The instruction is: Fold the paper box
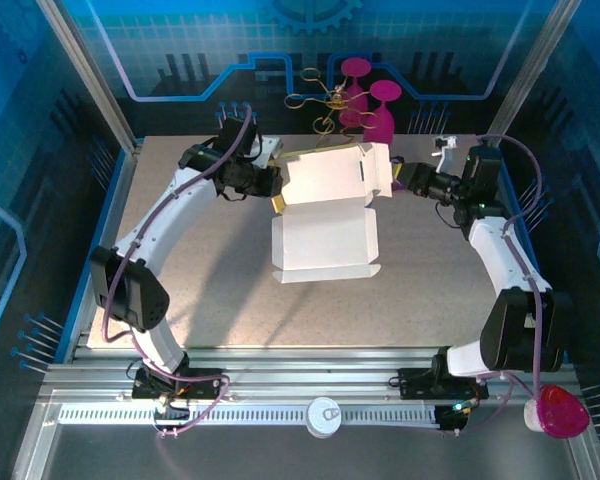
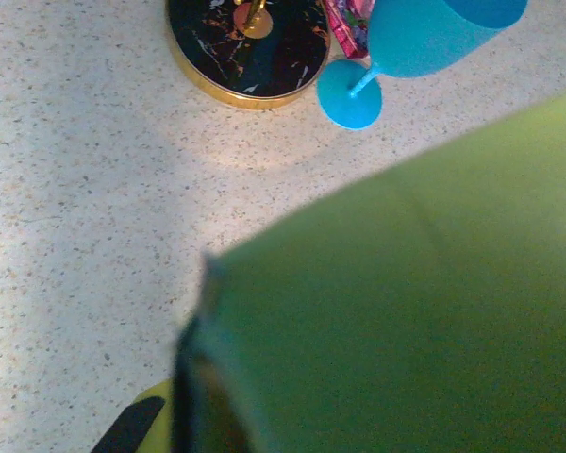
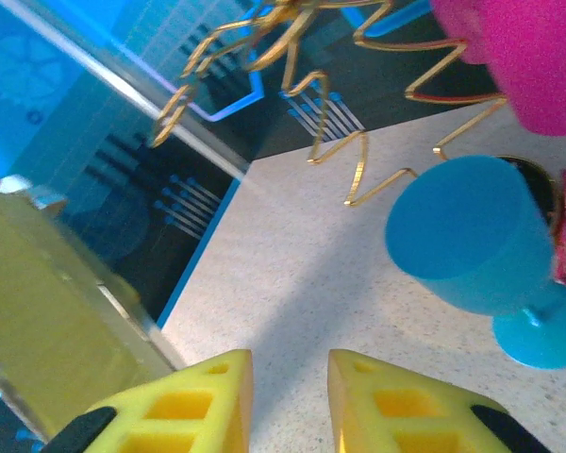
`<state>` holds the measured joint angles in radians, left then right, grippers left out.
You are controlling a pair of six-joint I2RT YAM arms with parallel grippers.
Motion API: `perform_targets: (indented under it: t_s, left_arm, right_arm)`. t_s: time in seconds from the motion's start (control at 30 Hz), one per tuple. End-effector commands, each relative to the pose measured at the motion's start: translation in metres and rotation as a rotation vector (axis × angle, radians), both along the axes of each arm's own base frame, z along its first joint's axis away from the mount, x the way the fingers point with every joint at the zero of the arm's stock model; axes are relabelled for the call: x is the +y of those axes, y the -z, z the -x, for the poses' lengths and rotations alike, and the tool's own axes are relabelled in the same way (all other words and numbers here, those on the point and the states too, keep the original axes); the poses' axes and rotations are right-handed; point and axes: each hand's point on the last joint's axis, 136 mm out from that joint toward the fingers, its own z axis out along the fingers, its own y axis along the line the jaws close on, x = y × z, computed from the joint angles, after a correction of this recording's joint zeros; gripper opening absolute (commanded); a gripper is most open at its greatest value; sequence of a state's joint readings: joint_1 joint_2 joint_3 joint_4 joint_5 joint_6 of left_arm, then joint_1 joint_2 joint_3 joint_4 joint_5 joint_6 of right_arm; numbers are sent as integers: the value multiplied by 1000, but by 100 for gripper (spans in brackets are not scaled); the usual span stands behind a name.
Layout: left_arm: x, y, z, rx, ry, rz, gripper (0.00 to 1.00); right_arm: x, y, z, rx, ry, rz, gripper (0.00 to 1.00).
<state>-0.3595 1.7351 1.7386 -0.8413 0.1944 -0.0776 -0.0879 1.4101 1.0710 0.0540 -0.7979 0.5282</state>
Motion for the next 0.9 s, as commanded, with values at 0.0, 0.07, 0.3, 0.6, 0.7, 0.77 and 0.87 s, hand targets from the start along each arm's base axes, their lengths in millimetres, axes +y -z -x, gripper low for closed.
perform_targets:
  t_s: [0.0,0.07,0.3,0.6,0.7,0.77,0.87]
  left_arm:
    - [-7,-8,0,-4,59,38,0]
    - [-6,-5,0,3,55,30,0]
    - [-6,-4,-2,7,48,25,0]
    - [-5,-4,-4,10,48,19,0]
    - [-6,-6,-4,6,49,21,0]
    - [-6,-7,-4,4,52,22,0]
    - [-7,-9,-4,1,53,24,0]
  right_arm:
    - [20,-33,11,-169,-151,18,26]
    - [28,-36,14,-176,-181,11,25]
    - [46,-39,24,-182,-233,30,25]
    - [55,-39,34,-196,-248,69,27]
    - [60,-40,38,-210,-254,106,28]
    - [63,-40,39,-216,-250,137,29]
    - [63,-41,39,-230,-234,170,32]
